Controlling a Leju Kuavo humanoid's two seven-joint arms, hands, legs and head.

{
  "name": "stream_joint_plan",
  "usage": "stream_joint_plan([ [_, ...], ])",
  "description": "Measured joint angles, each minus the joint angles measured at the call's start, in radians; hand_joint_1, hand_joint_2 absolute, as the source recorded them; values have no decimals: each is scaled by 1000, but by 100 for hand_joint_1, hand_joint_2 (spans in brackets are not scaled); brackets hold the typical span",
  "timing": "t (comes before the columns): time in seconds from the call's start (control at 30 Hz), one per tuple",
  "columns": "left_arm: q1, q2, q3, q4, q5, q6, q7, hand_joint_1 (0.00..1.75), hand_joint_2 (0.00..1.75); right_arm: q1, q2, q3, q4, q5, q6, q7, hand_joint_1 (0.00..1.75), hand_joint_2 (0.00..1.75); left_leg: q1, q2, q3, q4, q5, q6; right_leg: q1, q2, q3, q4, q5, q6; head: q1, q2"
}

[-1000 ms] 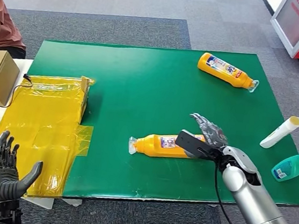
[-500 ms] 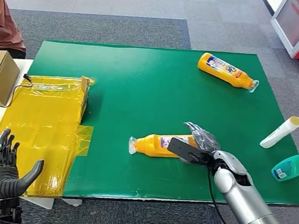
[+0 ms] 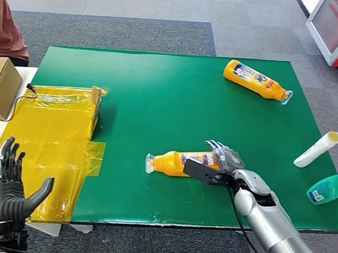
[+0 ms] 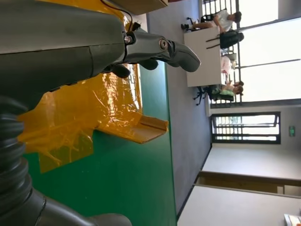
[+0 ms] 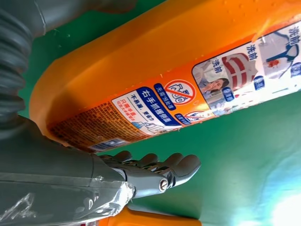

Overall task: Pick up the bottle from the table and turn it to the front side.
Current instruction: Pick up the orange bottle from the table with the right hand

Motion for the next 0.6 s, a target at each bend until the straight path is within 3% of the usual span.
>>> stream_joint_plan([
  [0.33,14,6,-12,-32,54,-21,-10,0,175,-11,15,16,27,21,2,-4,0,175,0,0,1,0,0,0,0,0,1,0,0,0,0,0],
  [0.37,16,7,-15,-38,56,-22,-10,0,175,-13,17,18,30,21,3,-7,17,175,0,0,1,0,0,0,0,0,1,0,0,0,0,0],
  [0.47,21,10,-25,-54,61,-23,-9,0,175,-15,22,26,33,20,9,-16,148,175,0,0,1,0,0,0,0,0,1,0,0,0,0,0],
  [0.5,23,11,-26,-58,62,-23,-9,0,175,-16,22,29,34,20,12,-18,175,175,0,0,2,0,0,0,0,0,1,0,0,0,0,0],
  [0.6,29,13,-26,-66,69,-23,-9,0,175,-19,22,37,33,15,22,-22,175,175,0,0,2,0,0,0,0,0,2,0,0,0,0,0],
])
